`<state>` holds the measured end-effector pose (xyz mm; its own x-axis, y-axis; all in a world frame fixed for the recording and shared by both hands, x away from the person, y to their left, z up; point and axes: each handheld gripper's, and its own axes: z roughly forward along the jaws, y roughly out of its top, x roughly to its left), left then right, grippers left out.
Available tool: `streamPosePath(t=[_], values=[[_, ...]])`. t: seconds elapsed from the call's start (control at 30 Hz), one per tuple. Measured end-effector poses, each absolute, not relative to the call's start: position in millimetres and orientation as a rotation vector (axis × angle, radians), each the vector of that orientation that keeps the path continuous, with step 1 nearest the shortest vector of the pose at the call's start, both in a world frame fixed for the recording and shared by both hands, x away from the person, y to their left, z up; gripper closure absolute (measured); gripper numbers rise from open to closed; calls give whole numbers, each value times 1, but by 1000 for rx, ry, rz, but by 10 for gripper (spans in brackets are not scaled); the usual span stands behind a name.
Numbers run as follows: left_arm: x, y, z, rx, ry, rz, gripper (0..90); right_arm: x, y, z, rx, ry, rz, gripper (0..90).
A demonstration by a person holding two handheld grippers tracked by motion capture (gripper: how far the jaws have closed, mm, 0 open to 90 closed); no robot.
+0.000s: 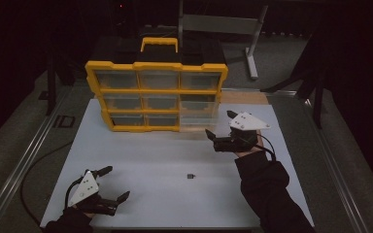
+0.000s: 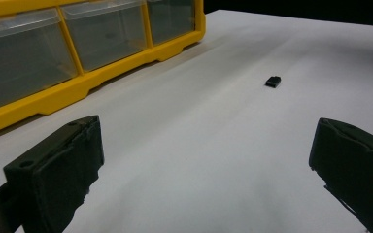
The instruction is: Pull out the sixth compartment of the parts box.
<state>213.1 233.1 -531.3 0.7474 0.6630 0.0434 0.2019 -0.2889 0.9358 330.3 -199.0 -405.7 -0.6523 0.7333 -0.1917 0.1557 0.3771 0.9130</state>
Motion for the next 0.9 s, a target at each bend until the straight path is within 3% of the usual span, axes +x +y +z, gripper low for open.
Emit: streamPosePath(t=[0.9], values=[[213, 233, -532, 1848, 674, 523, 4, 304, -238, -474, 819, 2127, 1304, 80]])
